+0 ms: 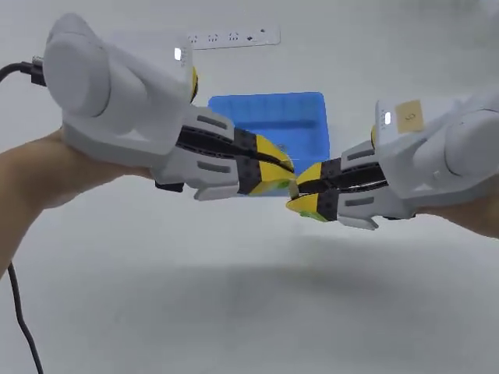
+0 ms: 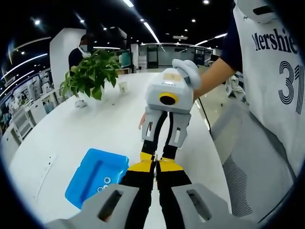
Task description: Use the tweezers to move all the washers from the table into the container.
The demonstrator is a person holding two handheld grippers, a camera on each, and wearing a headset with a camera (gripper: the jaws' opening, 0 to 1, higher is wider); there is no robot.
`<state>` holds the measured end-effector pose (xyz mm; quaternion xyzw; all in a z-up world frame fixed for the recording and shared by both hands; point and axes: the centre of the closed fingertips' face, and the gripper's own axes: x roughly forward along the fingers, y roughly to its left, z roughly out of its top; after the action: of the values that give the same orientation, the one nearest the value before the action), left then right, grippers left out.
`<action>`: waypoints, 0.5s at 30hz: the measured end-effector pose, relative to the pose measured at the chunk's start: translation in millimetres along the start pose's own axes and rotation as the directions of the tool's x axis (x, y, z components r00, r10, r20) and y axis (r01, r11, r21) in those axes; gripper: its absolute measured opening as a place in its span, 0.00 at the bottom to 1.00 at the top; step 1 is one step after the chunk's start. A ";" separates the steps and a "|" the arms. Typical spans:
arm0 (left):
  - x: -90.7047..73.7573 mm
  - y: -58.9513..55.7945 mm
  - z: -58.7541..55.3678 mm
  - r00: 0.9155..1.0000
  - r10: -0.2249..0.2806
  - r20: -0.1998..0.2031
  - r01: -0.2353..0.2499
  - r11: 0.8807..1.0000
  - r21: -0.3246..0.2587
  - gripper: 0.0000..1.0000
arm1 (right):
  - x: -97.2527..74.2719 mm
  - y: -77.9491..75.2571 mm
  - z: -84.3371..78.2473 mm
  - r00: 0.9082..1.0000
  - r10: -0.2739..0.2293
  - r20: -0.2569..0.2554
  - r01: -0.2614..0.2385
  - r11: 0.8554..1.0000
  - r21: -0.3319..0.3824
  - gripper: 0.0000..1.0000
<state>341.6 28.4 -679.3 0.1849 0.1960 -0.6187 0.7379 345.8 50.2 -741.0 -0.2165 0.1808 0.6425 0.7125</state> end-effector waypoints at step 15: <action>-26.2 18.7 24.6 0.999 0.029 0.015 -0.031 0.995 0.094 0.06 | -4.9 -23.6 38.1 0.998 -0.048 0.042 0.050 0.997 -0.054 0.10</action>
<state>357.4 40.9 -644.1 0.2180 0.1589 -0.6174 0.7389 367.9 64.8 -704.6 -0.2275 0.1432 0.6338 0.7252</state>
